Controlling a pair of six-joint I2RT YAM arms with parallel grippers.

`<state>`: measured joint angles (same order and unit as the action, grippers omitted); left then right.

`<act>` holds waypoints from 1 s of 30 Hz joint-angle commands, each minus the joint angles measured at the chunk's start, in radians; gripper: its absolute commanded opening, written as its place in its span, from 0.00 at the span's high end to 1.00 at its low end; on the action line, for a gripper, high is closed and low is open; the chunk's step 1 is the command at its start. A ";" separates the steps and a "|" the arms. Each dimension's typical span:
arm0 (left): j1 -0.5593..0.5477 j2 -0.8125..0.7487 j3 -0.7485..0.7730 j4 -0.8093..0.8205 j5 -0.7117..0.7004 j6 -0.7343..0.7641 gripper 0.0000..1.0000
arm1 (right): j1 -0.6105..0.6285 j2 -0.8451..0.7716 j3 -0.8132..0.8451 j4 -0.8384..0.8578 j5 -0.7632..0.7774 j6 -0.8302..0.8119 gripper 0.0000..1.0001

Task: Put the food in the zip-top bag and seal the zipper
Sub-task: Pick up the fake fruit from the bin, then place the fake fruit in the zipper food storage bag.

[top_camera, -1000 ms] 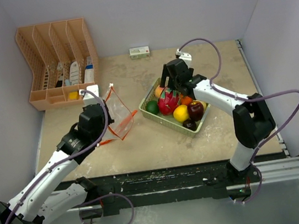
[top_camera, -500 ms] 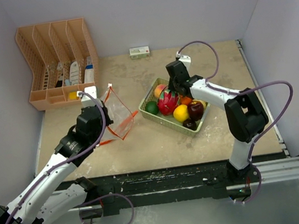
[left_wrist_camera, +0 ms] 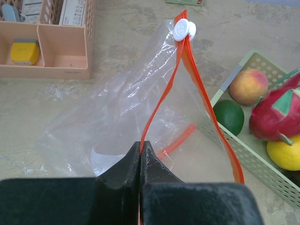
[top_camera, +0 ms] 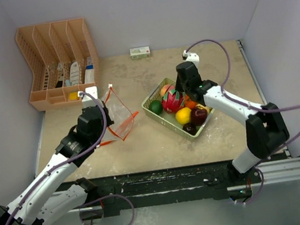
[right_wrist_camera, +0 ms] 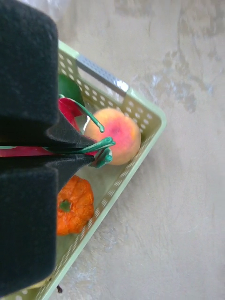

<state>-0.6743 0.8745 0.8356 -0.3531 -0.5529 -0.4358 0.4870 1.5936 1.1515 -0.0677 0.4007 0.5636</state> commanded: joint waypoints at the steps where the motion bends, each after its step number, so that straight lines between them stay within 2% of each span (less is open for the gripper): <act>1: 0.005 0.006 0.010 0.041 -0.004 -0.012 1.00 | 0.007 -0.201 -0.006 0.094 -0.089 -0.063 1.00; 13: 0.006 0.069 0.016 0.077 0.010 -0.028 1.00 | 0.054 -0.460 0.001 0.153 -0.376 -0.106 1.00; 20: 0.006 0.122 0.040 0.113 0.045 -0.048 1.00 | 0.099 -0.532 -0.061 0.333 -0.561 -0.011 1.00; 30: 0.006 0.116 0.086 0.104 0.120 -0.114 1.00 | 0.199 -0.502 -0.181 0.634 -0.597 0.123 1.00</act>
<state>-0.6743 1.0145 0.8555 -0.2935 -0.4789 -0.4995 0.6540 1.0775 0.9886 0.3237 -0.1551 0.6075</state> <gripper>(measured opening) 0.007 0.029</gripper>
